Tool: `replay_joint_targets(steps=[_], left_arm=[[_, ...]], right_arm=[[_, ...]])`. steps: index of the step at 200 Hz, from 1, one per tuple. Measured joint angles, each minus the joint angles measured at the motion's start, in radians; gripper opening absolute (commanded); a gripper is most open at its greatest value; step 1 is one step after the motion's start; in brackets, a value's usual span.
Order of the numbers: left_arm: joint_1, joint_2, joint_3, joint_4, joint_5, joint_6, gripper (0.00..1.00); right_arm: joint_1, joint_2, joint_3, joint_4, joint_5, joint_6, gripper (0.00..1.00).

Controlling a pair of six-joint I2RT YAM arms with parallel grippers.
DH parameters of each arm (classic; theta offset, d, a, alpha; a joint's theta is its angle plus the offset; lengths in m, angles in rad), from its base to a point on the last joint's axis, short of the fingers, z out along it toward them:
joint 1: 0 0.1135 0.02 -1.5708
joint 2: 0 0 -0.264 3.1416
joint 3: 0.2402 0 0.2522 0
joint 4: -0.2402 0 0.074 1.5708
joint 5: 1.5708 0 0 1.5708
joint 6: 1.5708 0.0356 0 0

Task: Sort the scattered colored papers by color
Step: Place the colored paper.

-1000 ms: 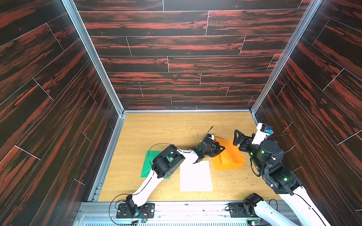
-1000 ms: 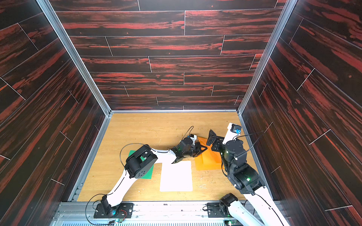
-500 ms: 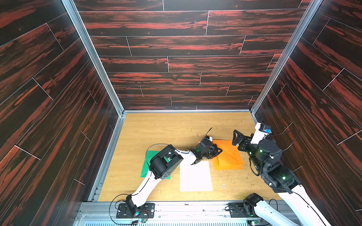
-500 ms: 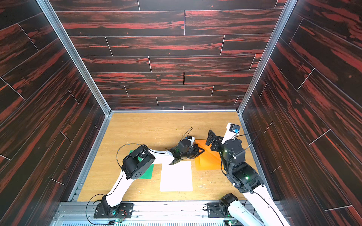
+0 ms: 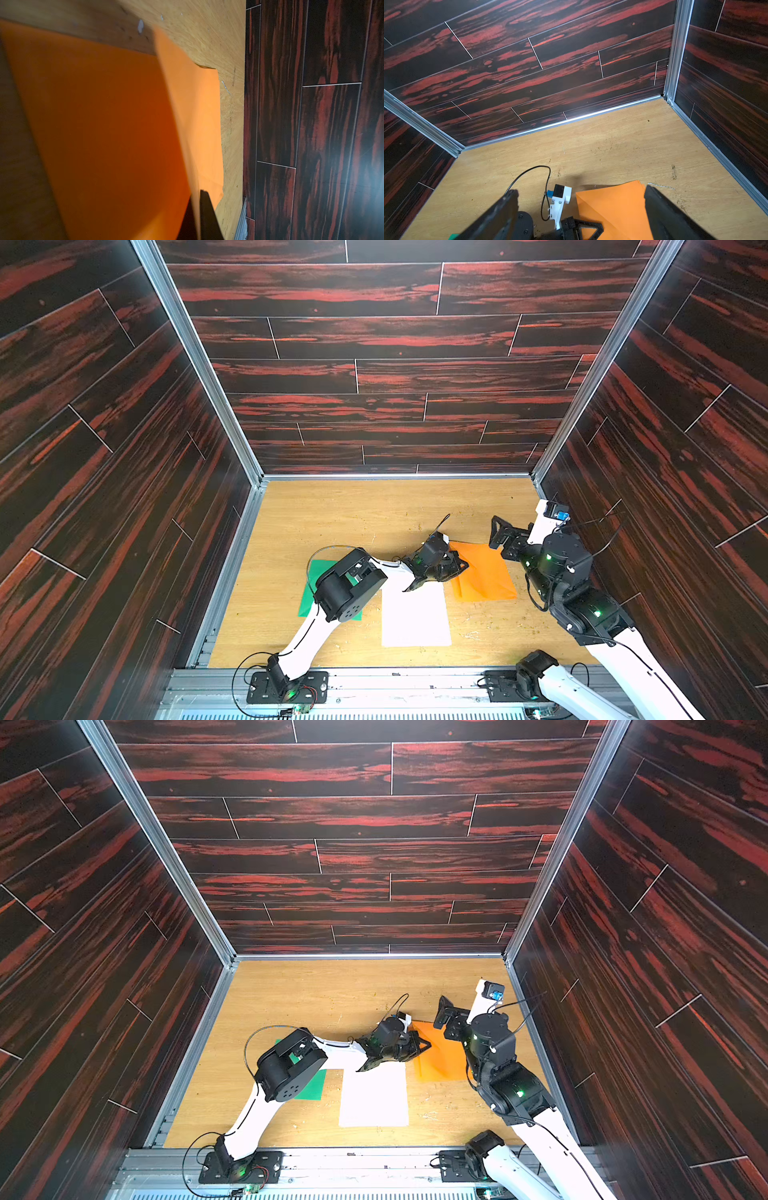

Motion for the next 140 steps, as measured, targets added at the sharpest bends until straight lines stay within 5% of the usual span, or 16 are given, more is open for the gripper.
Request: replay_joint_targets(steps=[40,140], left_arm=[[-0.001,-0.002,0.0,-0.029,0.003,0.016,0.38],[-0.005,-0.148,0.014,-0.457,-0.155,0.227,0.42]], right_arm=[[0.0,0.007,0.0,0.001,-0.008,0.0,0.98],[0.0,0.007,-0.01,0.013,-0.021,0.003,0.98]])
